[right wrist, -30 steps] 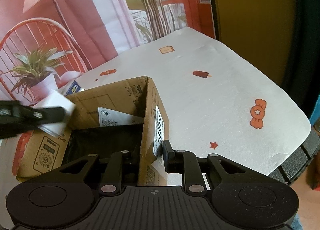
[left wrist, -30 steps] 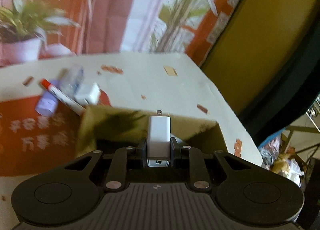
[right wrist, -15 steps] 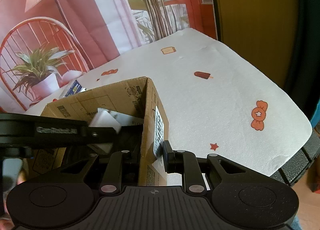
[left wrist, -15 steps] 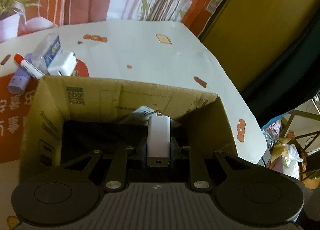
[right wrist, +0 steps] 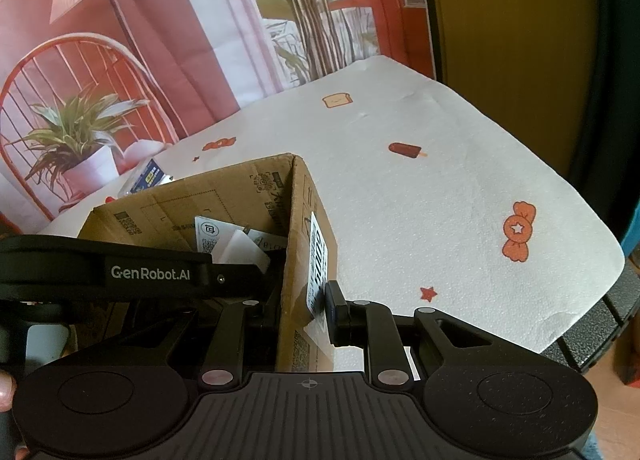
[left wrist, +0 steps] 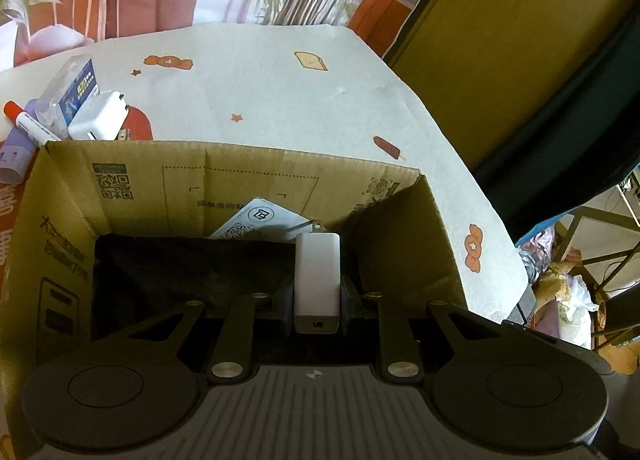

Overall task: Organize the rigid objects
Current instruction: 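Lift the plug with the left gripper and lower it into the cardboard box, then open the left gripper to release the plug inside the box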

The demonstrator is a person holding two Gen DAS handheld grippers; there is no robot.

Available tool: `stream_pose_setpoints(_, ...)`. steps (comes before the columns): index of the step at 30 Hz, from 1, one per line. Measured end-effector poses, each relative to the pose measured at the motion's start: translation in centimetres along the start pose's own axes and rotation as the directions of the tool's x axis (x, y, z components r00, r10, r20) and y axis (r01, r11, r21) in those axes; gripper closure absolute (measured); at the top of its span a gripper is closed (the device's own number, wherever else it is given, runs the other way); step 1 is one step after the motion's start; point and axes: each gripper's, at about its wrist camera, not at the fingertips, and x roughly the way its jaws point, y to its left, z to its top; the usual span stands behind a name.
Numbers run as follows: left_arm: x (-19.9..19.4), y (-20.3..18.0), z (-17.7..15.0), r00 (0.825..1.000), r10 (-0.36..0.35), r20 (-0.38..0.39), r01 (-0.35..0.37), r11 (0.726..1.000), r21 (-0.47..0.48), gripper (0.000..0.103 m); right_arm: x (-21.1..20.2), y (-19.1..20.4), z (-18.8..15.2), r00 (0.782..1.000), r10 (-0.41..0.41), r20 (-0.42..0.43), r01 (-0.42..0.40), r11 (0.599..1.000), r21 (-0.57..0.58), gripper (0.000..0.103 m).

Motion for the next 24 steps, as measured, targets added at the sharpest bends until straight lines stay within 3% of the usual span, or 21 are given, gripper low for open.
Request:
stream_pose_setpoints(5,0.0,0.0,0.1,1.000,-0.011,0.011,0.011,1.000,0.004,0.078,0.0,0.0,0.0,1.000,0.000,-0.001,0.000,1.000,0.000,0.085)
stream_pose_setpoints(10,-1.3,0.0,0.0,0.999,0.010,0.042,-0.011,0.999,0.030,0.049,0.0,0.0,0.0,1.000,-0.002,-0.004,0.002,1.000,0.003,0.085)
stream_pose_setpoints(16,-5.6,1.0,0.2,0.987,0.034,0.158,-0.038,0.999,0.024,0.037,0.0,0.0,0.1,1.000,-0.004,-0.004,0.004,1.000,0.001,0.085)
stream_pose_setpoints(20,-9.9,2.2,0.2,0.958,0.070,0.278,-0.064,0.997,-0.032,0.034,0.0,0.1,0.2,1.000,-0.004,-0.006,0.004,1.000,-0.005,0.085)
stream_pose_setpoints(24,-14.5,3.9,-0.5,0.901,0.144,0.408,-0.092,0.985,-0.145,0.029,0.0,0.2,0.4,1.000,0.001,-0.006,-0.001,1.000,-0.012,0.084)
